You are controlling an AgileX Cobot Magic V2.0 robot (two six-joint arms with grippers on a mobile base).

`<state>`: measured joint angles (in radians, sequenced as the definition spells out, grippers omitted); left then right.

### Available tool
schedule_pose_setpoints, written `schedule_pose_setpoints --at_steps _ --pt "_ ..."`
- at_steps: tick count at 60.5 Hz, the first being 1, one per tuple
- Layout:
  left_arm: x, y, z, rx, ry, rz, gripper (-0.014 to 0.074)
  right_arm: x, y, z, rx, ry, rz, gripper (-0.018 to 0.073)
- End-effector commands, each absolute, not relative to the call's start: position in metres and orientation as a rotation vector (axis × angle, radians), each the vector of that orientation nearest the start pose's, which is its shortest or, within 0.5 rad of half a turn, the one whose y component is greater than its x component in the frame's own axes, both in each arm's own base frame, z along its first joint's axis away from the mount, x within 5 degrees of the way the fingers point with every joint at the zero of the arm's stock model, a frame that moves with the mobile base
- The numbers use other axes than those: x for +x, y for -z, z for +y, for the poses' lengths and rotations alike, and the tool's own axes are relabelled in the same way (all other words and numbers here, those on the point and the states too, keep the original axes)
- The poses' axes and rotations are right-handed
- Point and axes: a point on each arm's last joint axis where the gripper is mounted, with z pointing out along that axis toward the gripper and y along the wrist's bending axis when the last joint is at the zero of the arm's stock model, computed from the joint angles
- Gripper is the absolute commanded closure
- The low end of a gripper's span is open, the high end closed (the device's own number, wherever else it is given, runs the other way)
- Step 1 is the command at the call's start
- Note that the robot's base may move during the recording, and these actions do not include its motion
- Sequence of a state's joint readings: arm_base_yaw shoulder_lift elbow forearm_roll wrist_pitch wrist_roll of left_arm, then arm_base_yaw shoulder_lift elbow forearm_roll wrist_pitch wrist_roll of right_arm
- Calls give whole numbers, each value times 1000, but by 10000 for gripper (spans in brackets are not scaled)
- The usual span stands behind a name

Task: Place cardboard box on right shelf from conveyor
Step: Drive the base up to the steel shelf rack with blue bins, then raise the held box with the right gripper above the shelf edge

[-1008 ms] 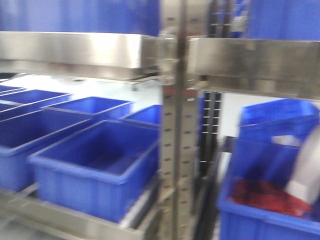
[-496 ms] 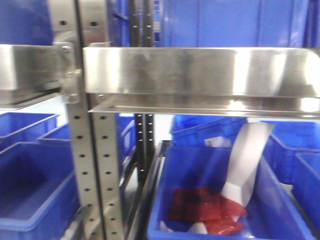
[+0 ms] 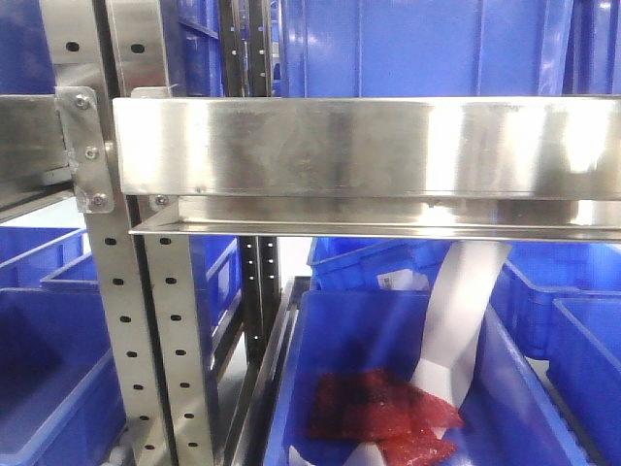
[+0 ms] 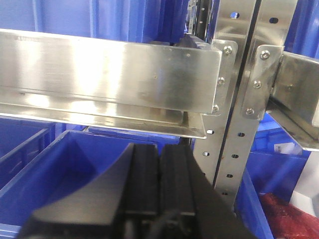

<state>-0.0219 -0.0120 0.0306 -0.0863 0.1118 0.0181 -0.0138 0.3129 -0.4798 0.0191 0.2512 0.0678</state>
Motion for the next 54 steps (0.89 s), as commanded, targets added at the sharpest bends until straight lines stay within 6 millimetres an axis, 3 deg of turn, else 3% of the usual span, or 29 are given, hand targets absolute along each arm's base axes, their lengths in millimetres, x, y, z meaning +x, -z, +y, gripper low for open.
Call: schedule_pose_setpoints --at_steps 1,54 --pt "56 -202 -2 -36 83 1523 715 69 -351 -1 63 -44 1436 505" --pt "56 -202 -2 -36 83 1523 715 69 -351 -1 63 -44 1437 505"
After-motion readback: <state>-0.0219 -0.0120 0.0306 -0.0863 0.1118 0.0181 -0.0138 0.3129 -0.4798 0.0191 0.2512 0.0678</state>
